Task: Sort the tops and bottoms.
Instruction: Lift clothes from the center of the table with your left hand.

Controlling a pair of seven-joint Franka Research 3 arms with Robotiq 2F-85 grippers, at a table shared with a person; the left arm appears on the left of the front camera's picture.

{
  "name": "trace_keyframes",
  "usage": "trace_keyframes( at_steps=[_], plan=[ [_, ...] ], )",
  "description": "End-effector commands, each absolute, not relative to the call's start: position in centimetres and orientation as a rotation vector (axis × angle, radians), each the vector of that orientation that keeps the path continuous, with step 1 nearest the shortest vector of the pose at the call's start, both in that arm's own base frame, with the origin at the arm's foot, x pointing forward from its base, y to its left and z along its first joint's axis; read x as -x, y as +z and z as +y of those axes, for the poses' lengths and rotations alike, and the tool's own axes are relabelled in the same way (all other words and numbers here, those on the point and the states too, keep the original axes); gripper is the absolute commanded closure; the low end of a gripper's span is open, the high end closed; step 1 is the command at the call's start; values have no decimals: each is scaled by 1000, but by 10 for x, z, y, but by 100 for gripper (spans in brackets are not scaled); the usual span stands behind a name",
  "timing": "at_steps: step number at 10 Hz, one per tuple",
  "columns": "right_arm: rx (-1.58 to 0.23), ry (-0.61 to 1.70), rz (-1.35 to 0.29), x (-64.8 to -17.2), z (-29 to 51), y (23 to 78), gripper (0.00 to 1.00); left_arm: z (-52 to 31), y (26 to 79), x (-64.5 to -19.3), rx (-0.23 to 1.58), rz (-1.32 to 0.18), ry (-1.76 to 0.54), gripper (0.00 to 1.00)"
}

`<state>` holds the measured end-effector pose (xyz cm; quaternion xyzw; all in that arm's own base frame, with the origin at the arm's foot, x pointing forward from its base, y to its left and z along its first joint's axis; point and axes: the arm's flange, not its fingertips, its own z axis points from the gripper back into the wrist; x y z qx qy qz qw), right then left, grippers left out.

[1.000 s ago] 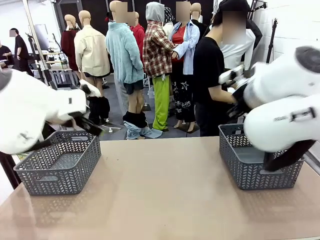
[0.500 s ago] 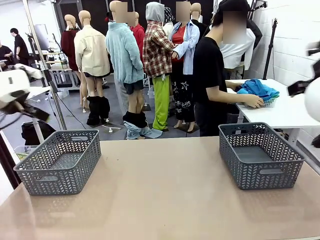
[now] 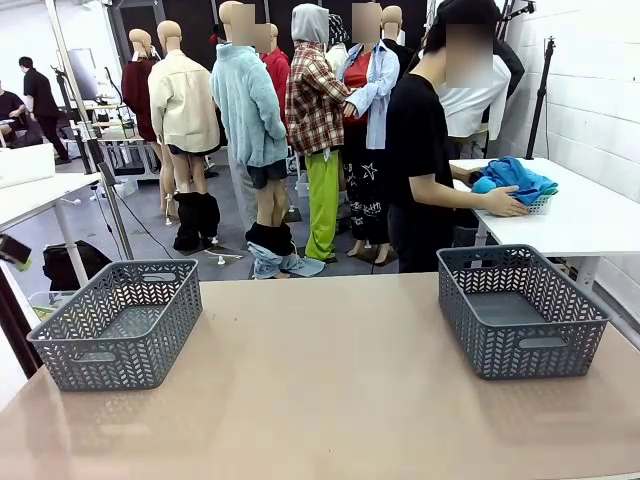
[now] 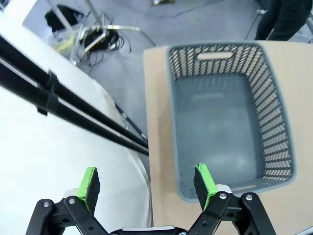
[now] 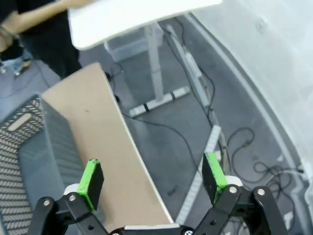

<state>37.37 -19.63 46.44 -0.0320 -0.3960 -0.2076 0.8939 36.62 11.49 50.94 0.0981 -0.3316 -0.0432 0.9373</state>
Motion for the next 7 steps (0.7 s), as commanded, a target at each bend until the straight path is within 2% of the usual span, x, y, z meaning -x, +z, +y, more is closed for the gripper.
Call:
trace_keyframes(
  at_steps=[1, 4, 5, 7],
  plan=[
    [23, -483, -835, -292, -162, 382, 0, 135, 495, -373, -215, -617, -48, 0],
    [-16, -487, -824, -287, -162, 367, 0, 155, 480, -360, -149, -639, -49, 0],
    [28, -518, -772, -379, -215, 420, 0, 147, 482, -356, -119, -666, -52, 0],
    [28, -518, -772, -379, -215, 420, 0, 153, 481, -365, -176, -613, -24, 0]
  ],
)
